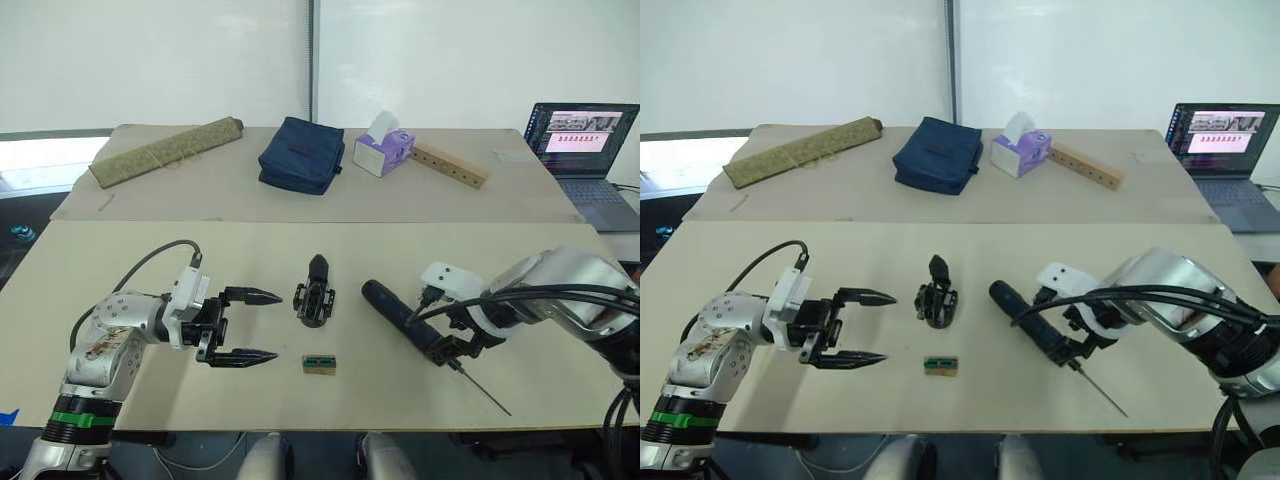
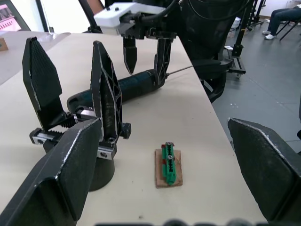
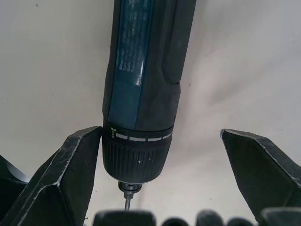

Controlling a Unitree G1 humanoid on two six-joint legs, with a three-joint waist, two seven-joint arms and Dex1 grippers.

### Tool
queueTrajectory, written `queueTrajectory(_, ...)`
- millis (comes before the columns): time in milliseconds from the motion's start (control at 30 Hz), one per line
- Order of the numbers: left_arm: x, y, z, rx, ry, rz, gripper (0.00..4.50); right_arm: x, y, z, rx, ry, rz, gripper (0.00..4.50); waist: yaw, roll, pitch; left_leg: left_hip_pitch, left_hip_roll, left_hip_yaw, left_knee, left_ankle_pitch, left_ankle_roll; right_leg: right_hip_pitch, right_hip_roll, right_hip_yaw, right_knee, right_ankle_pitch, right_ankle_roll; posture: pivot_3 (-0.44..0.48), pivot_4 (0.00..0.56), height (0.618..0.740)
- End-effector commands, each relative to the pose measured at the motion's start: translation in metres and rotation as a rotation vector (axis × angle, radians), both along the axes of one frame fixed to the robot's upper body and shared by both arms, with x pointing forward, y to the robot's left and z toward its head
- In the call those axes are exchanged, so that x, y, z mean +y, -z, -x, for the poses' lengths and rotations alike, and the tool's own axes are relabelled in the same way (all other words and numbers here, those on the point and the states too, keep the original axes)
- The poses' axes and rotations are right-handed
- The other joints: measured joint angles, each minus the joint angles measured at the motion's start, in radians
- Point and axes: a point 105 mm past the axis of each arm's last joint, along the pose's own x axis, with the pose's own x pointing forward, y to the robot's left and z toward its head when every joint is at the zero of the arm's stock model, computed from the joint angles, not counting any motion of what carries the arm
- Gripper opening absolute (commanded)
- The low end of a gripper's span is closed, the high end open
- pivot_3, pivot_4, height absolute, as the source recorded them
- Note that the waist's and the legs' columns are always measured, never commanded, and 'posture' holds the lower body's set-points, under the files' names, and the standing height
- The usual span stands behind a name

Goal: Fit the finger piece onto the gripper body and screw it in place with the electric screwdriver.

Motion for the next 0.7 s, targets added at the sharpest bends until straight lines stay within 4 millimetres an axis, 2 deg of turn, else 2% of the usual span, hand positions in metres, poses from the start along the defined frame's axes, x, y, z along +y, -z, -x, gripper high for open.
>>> queueTrajectory(33, -0.004, -0.004, 0.003, -0.027, 0.009, 0.013, 4.5, -0.003, 0.004, -0.006, -0.011, -0.001, 0.028, 4.46, 0.0, 0.0, 0.0, 0.0, 0.0, 0.0, 0.0, 0.0, 0.0, 0.0, 0.0, 0.0, 0.0, 0.0, 0.0, 0.0, 0.15, 0.74)
queueTrajectory(100, -0.004, -0.004, 0.003, -0.027, 0.009, 0.013, 4.5, -0.007, 0.011, -0.009, -0.001, 0.005, 0.048, 4.46, 0.001, 0.0, 0.0, 0.0, 0.0, 0.0, 0.0, 0.0, 0.0, 0.0, 0.0, 0.0, 0.0, 0.0, 0.0, 0.0, 0.15, 0.74)
queueTrajectory(133, -0.004, -0.004, 0.003, -0.027, 0.008, 0.012, 4.5, -0.008, 0.013, -0.01, 0.001, 0.006, 0.053, 4.07, 0.001, -0.001, 0.0, 0.0, 0.0, 0.0, 0.0, 0.0, 0.0, 0.0, 0.0, 0.0, 0.0, 0.0, 0.0, 0.0, 0.15, 0.74)
queueTrajectory(200, -0.004, -0.005, 0.002, -0.031, 0.006, 0.013, 4.5, -0.01, 0.018, -0.011, 0.008, 0.007, 0.058, 3.65, 0.001, -0.002, -0.001, 0.001, 0.0, 0.0, 0.001, 0.0, 0.0, 0.001, 0.0, 0.0, 0.0, 0.0, 0.0, 0.0, 0.15, 0.74)
queueTrajectory(300, -0.004, -0.005, 0.001, -0.034, 0.002, 0.014, 4.5, -0.013, 0.022, -0.008, 0.022, 0.011, 0.056, 2.63, 0.001, -0.002, -0.001, 0.002, 0.0, 0.0, 0.001, 0.0, 0.0, 0.002, 0.0, 0.0, 0.0, 0.001, 0.0, 0.0, 0.15, 0.74)
queueTrajectory(333, -0.004, -0.005, 0.001, -0.034, 0.0, 0.014, 4.5, -0.014, 0.023, -0.008, 0.025, 0.013, 0.055, 2.15, 0.001, -0.003, -0.002, 0.002, 0.0, 0.0, 0.001, 0.0, 0.0, 0.002, 0.0, 0.0, 0.0, 0.001, 0.0, 0.0, 0.15, 0.74)
queueTrajectory(367, -0.004, -0.005, 0.001, -0.035, -0.002, 0.013, 4.5, -0.016, 0.024, -0.006, 0.029, 0.015, 0.057, 1.92, 0.001, -0.003, -0.002, 0.002, 0.0, 0.0, 0.001, 0.0, 0.0, 0.002, 0.0, 0.0, 0.0, 0.001, 0.0, 0.0, 0.15, 0.74)
queueTrajectory(500, -0.005, -0.004, 0.001, -0.035, -0.009, 0.018, 4.5, -0.028, 0.024, -0.005, 0.009, 0.034, 0.052, 1.9, 0.006, -0.006, -0.004, 0.002, 0.0, 0.0, 0.001, 0.0, 0.0, 0.002, 0.0, -0.001, 0.0, 0.001, 0.0, 0.0, 0.15, 0.74)
queueTrajectory(700, -0.008, -0.002, 0.001, -0.026, -0.01, 0.037, 4.5, -0.034, -0.018, -0.006, -0.143, 0.063, -0.153, 1.9, 0.021, -0.006, -0.004, 0.0, -0.001, 0.0, 0.001, 0.0, 0.0, 0.002, -0.001, 0.0, -0.001, 0.002, 0.002, 0.0, 0.15, 0.74)
